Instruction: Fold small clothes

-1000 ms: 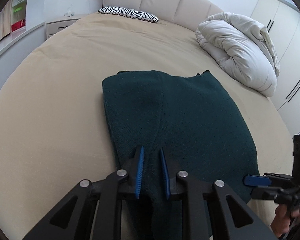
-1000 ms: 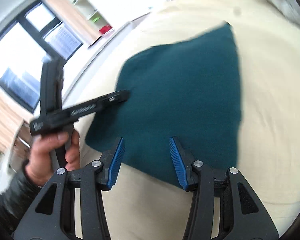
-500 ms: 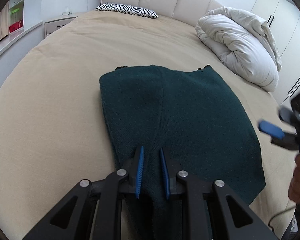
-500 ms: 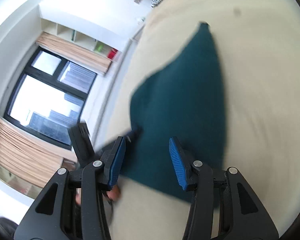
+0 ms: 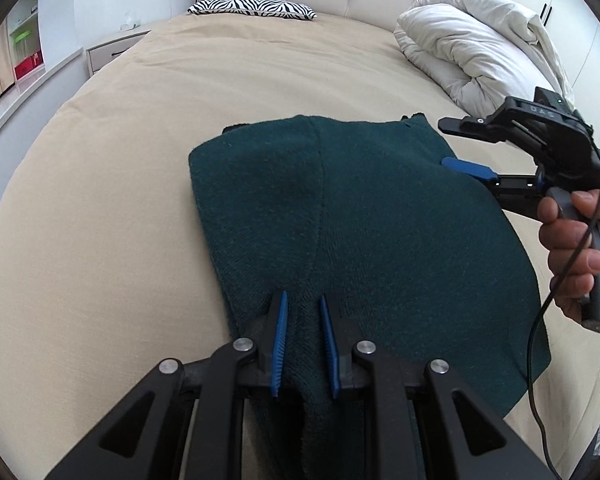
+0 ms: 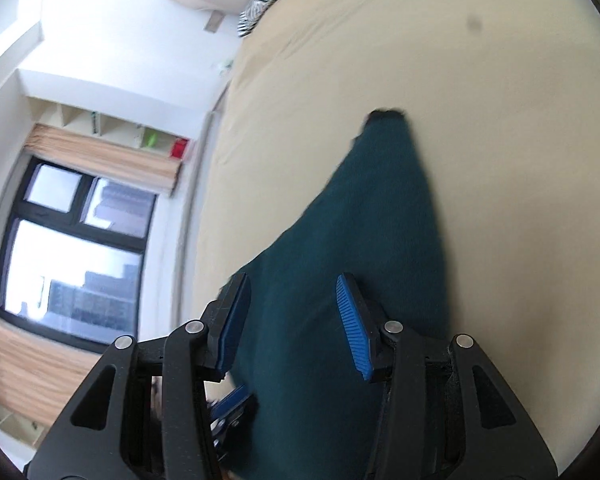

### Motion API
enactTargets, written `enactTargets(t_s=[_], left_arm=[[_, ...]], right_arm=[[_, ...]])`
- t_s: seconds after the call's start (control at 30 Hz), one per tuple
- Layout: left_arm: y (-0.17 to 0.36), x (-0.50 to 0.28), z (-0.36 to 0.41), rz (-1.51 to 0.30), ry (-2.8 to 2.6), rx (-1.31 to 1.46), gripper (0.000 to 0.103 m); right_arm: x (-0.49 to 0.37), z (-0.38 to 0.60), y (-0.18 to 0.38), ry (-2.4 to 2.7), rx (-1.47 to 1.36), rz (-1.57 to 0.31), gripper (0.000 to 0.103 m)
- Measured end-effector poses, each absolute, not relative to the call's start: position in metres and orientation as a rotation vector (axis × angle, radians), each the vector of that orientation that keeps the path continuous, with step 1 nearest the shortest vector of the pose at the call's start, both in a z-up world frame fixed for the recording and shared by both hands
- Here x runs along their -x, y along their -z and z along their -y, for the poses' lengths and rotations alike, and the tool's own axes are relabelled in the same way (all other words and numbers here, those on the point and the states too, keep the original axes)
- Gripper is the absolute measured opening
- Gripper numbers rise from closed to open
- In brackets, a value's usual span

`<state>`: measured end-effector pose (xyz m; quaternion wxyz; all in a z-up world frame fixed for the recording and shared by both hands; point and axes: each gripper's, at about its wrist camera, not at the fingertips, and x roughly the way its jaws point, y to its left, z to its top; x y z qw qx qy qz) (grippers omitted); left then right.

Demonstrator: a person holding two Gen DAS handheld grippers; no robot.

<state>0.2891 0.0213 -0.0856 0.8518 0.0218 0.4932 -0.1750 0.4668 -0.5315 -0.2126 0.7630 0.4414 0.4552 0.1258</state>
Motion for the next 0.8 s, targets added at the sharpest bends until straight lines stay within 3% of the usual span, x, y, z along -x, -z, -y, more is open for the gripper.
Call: enactTargets(t_s=[0.27, 0.47, 0.7, 0.8], left_arm=[[0.085, -0.291, -0.018, -1.039, 0.362, -0.053, 0.020], [0.085, -0.292, -0.014, -1.042, 0.350, -0.066, 0.020], [0.086, -0.293, -0.012, -1.052, 0.339, -0.087, 0.020], [0.087, -0.293, -0.009, -1.049, 0.332, -0.096, 0.020]], right_arm=[[-0.435, 0.587, 0.225, -0.201, -1.035, -0.926, 0.043], [-0.385, 0.571, 0.189, -0.461, -0.964, -0.870, 0.045], [-0.323, 0.529, 0.228, -0.647, -0.823, -1.091, 0.044], [-0.306, 0.531, 0.244, -0.663, -0.855, -1.098, 0.044]])
